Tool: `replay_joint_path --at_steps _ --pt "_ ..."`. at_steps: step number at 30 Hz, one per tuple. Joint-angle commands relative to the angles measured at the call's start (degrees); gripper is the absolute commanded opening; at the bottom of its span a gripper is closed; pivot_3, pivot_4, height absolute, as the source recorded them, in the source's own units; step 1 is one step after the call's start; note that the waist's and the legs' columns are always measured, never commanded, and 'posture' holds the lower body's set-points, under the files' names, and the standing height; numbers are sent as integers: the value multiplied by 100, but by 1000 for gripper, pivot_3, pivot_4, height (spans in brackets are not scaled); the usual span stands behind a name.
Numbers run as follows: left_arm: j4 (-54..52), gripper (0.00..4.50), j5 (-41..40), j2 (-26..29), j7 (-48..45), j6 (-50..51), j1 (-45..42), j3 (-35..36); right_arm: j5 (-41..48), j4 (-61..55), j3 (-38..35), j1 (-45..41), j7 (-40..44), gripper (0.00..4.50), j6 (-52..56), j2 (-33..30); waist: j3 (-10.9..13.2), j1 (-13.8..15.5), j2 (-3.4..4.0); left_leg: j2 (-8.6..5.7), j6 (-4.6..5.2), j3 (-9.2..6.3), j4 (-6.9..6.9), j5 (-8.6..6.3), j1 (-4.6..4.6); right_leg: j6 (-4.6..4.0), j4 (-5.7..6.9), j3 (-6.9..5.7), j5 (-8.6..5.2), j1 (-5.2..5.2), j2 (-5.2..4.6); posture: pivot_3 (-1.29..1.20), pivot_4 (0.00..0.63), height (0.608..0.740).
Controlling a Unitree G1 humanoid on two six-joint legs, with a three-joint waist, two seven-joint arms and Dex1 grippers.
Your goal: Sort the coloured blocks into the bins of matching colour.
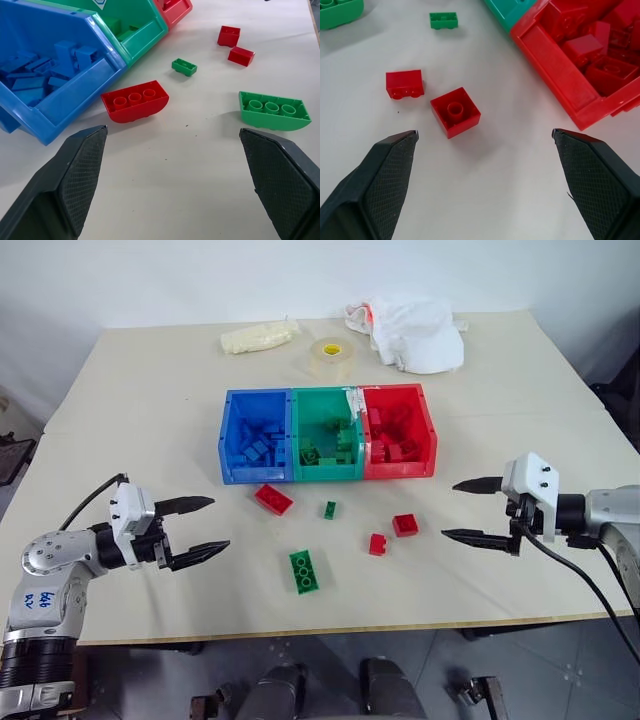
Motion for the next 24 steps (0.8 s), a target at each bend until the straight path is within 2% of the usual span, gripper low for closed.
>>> replay_joint_path --at_steps 1,10,14,19,24 --pt "-24 4486 -53 -43 67 -58 -124 25 124 -238 -229 30 -52 4500 2 7 0 1 0 0 0 0 0 0 0 0 0 0 0 0 0 0 150 740" --pt "-109 4486 131 0 209 67 -74 -129 124 -246 -181 97 -40 4500 113 -100 0 -6 0 0 0 1 2 0 2 0 3 1 0 0 1 0 150 740" --pt "-48 4486 256 70 0 -74 77 -260 72 -169 -379 485 180 4500 202 -451 0 14 0 0 1 1 2 -1 2 1 3 0 0 0 0 0 150 740" --pt "114 4486 -7 -9 -291 -140 89 -151 23 -119 -905 1263 554 4500 106 -1063 0 124 0 0 3 8 9 -3 1 1 4 1 0 0 2 0 150 740" --pt "9 4486 -156 -112 -334 -207 254 -74 60 -327 -916 1369 619 4500 276 -1190 0 117 0 10 4 35 16 -5 11 -5 8 7 4 2 2 0 150 740"
